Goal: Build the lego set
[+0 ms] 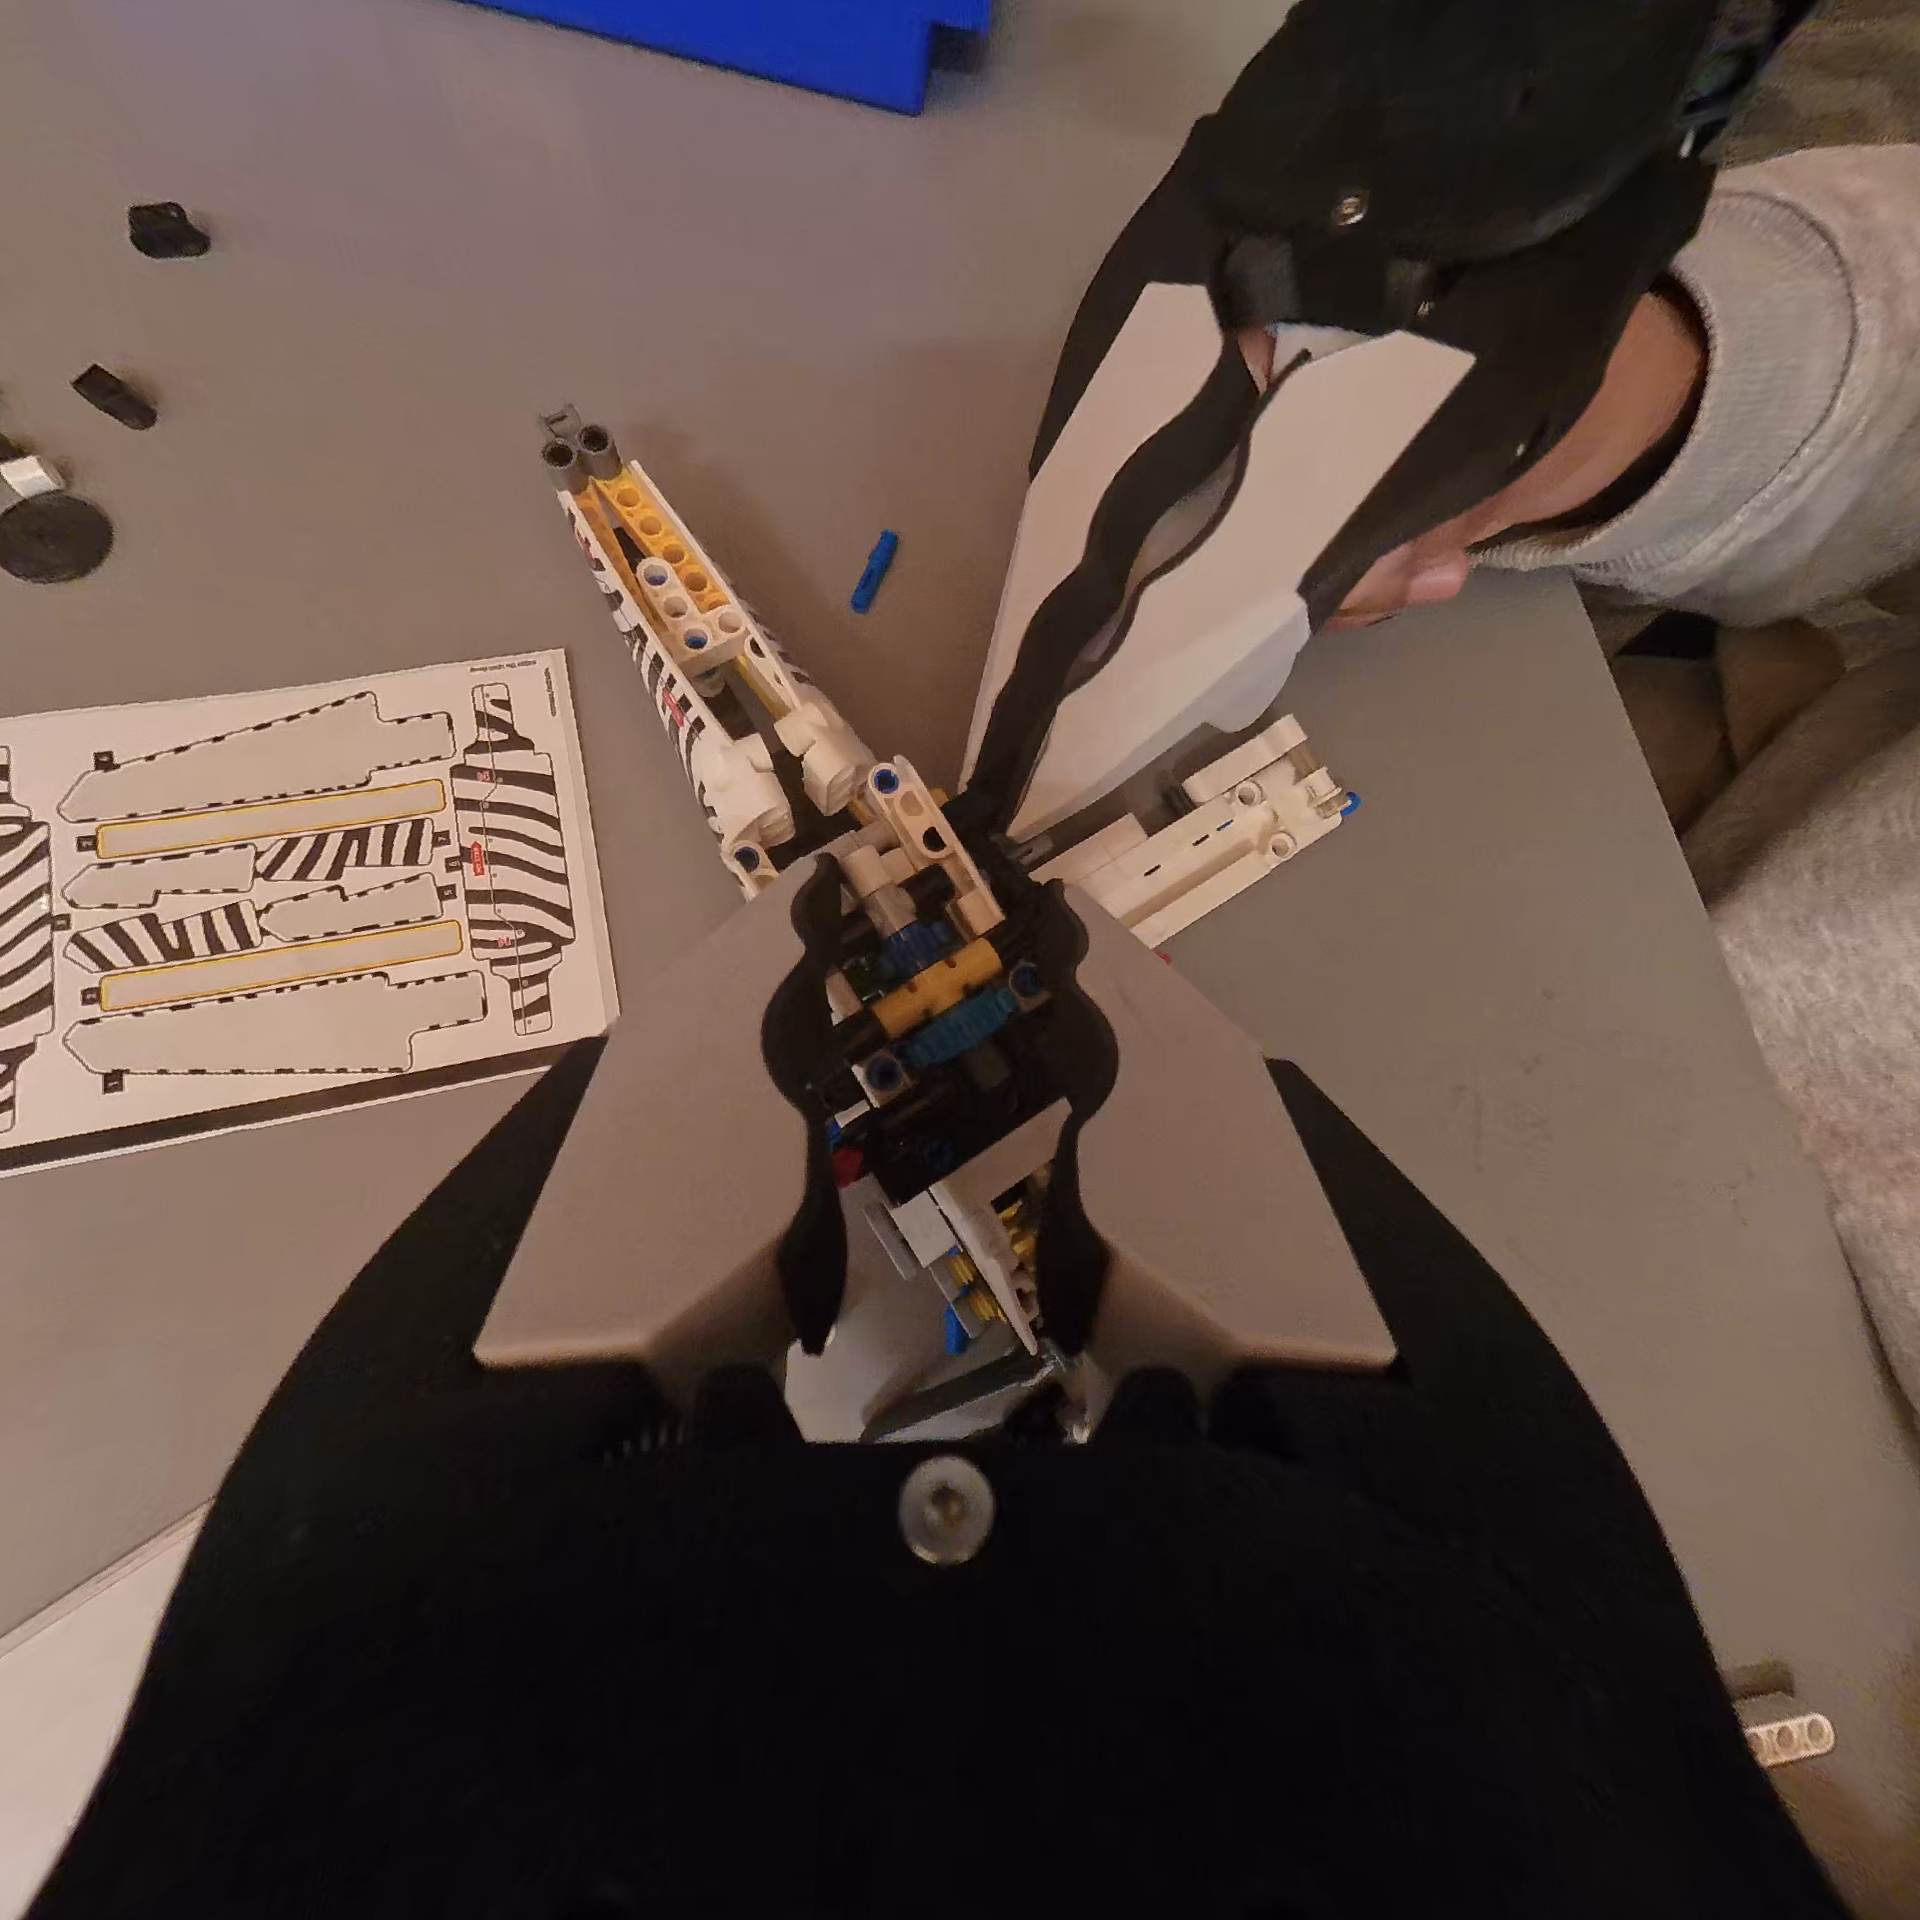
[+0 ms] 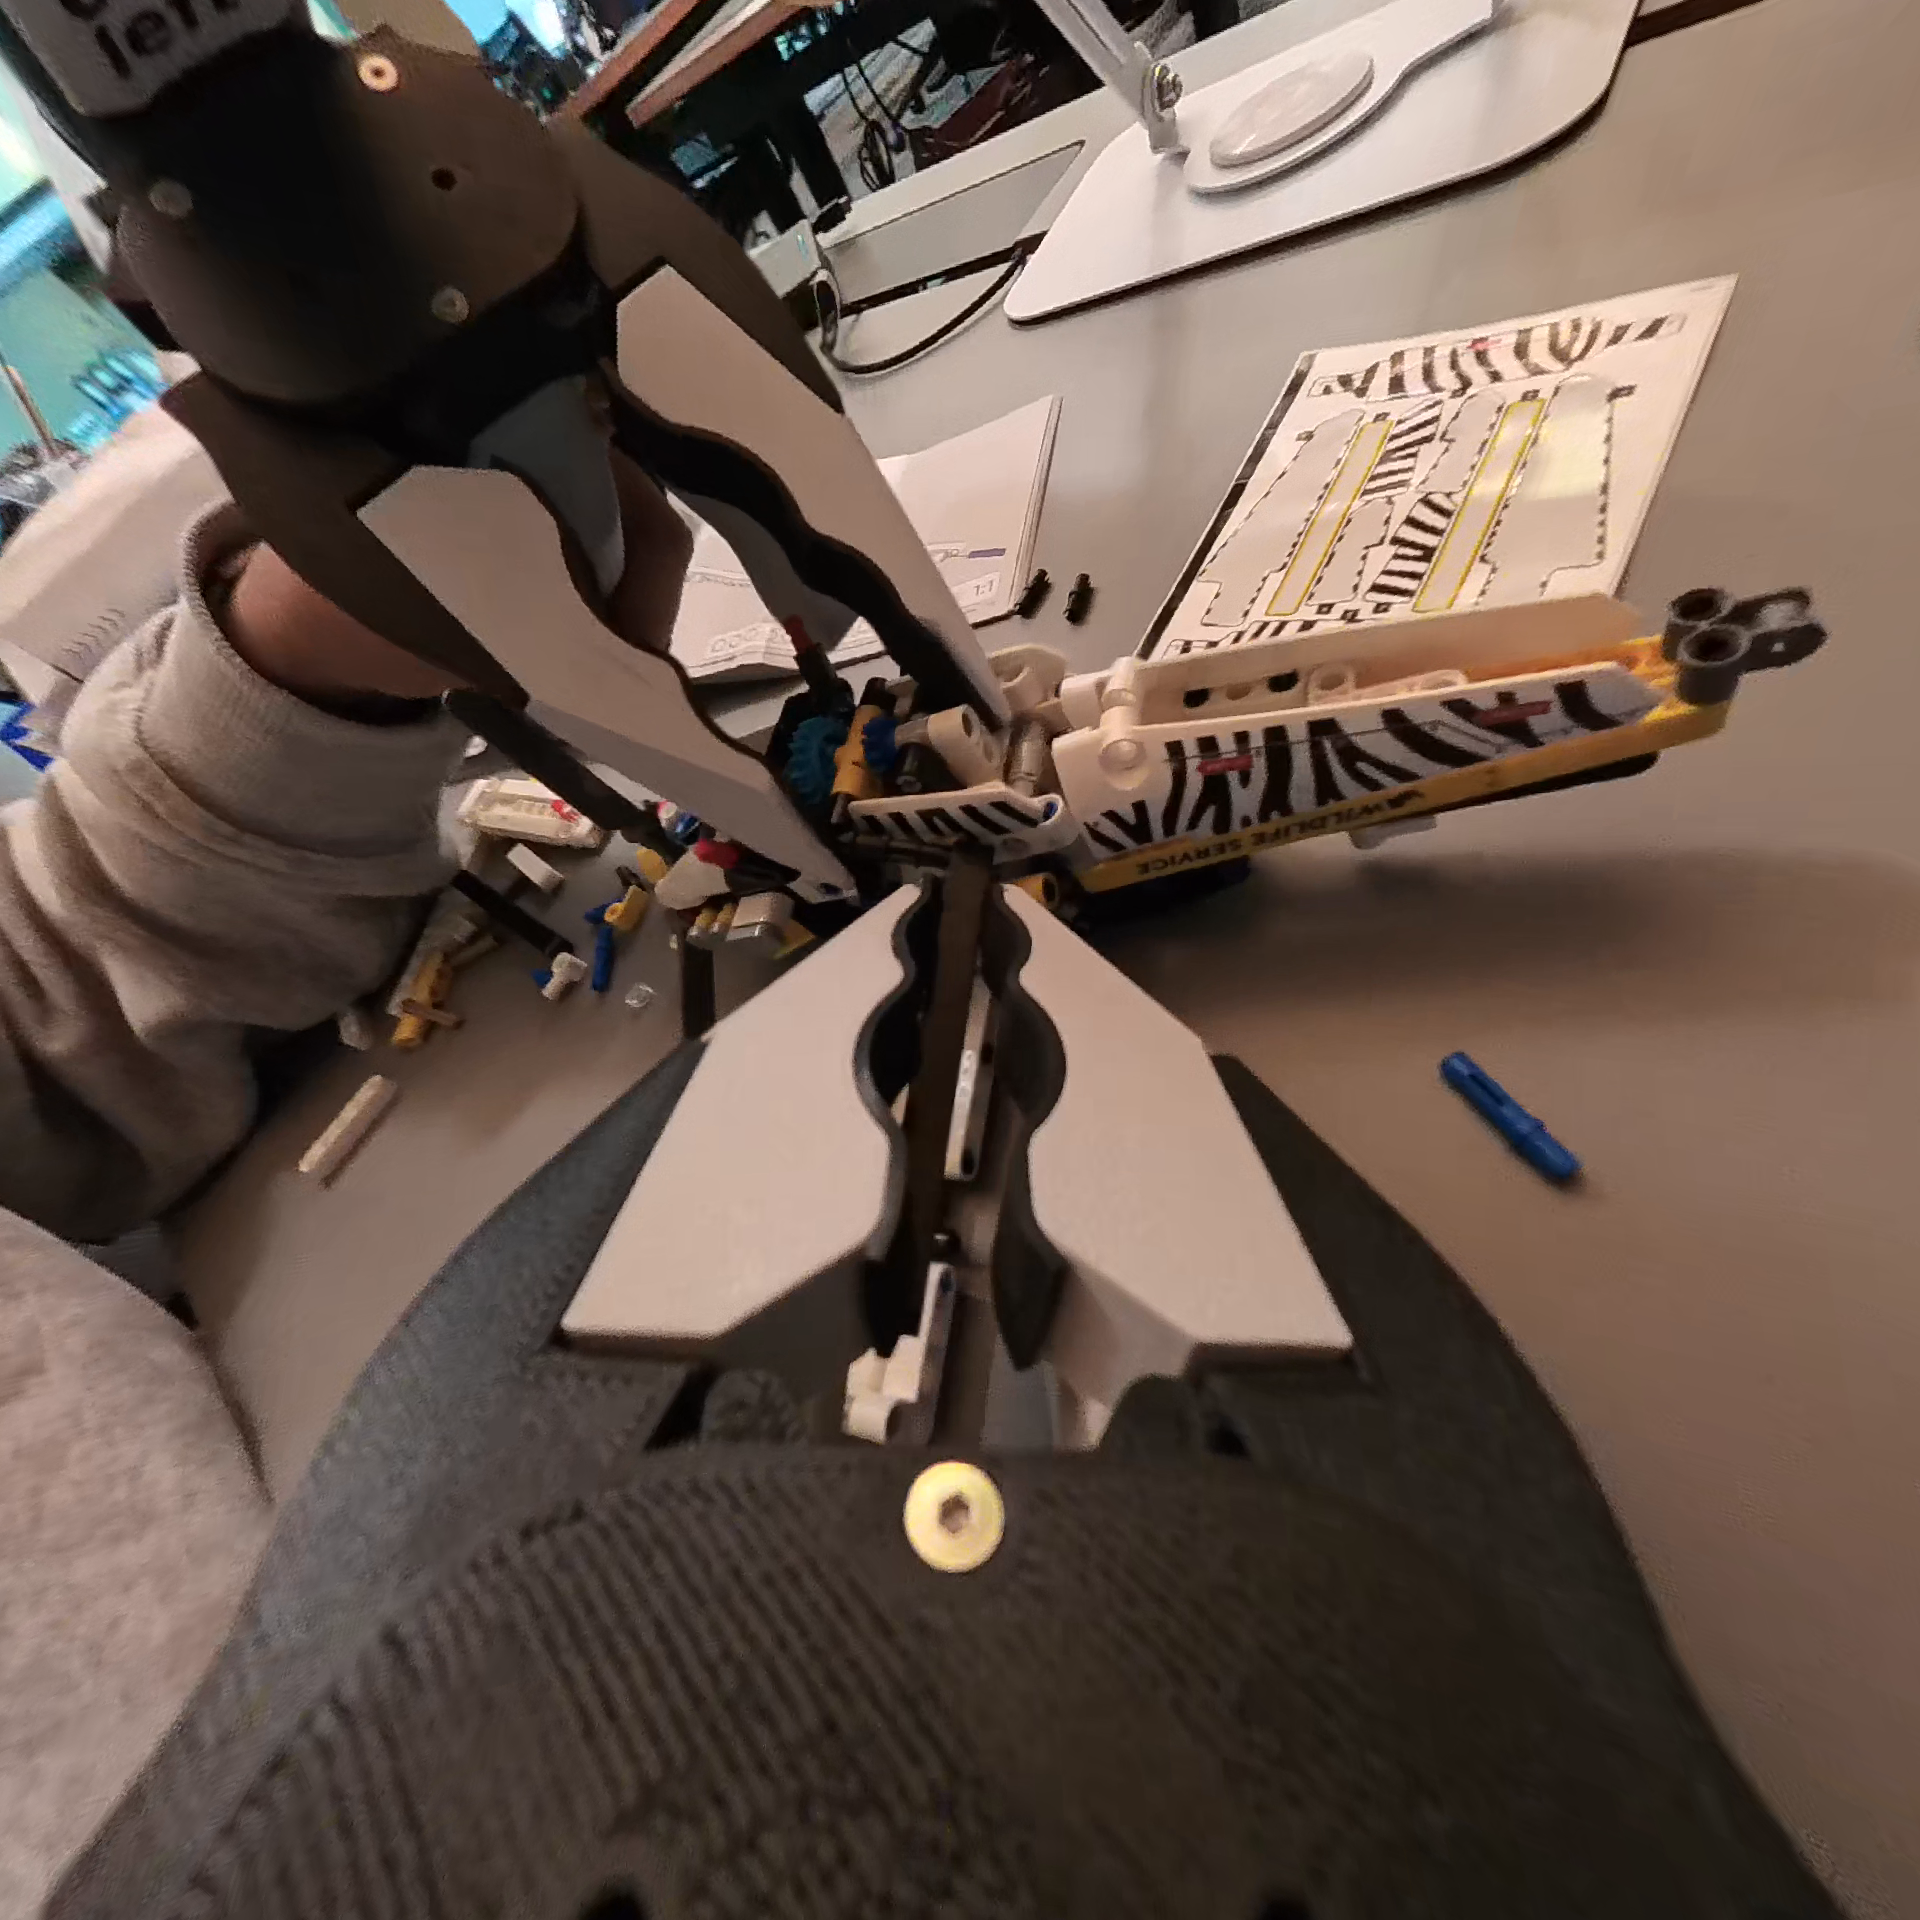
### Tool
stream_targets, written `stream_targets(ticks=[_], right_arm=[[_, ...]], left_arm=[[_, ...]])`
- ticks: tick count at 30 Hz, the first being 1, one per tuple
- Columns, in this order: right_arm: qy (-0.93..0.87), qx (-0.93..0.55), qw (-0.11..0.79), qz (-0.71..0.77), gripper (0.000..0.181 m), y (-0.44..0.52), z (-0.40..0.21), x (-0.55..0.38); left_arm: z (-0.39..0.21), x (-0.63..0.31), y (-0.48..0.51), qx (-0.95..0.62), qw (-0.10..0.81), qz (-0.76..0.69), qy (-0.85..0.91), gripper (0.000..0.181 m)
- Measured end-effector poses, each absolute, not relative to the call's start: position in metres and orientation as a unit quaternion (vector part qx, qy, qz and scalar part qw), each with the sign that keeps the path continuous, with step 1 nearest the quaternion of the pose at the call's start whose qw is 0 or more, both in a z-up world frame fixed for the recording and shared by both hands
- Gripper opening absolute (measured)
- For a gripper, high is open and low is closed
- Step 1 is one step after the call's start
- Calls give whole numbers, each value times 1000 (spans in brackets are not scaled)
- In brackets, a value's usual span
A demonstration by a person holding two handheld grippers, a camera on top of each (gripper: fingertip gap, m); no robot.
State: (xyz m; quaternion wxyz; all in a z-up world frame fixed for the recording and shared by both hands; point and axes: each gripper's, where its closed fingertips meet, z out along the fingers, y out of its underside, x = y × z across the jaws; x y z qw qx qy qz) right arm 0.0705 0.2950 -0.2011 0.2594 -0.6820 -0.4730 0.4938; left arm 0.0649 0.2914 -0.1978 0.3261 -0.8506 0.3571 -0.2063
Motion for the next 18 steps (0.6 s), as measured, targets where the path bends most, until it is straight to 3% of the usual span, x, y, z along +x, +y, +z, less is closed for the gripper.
stream_targets(ticks=[6,14,18], right_arm=[[-501,-673,308,448,7,297,-202,70],[-428,-686,217,548,6,303,-198,74],[-443,-681,238,533,7,301,-197,74]], left_arm=[[-198,65,292,-853,327,-200,355,37],[-198,68,294,-854,332,-184,355,37],[-198,68,292,-855,327,-189,356,37]])
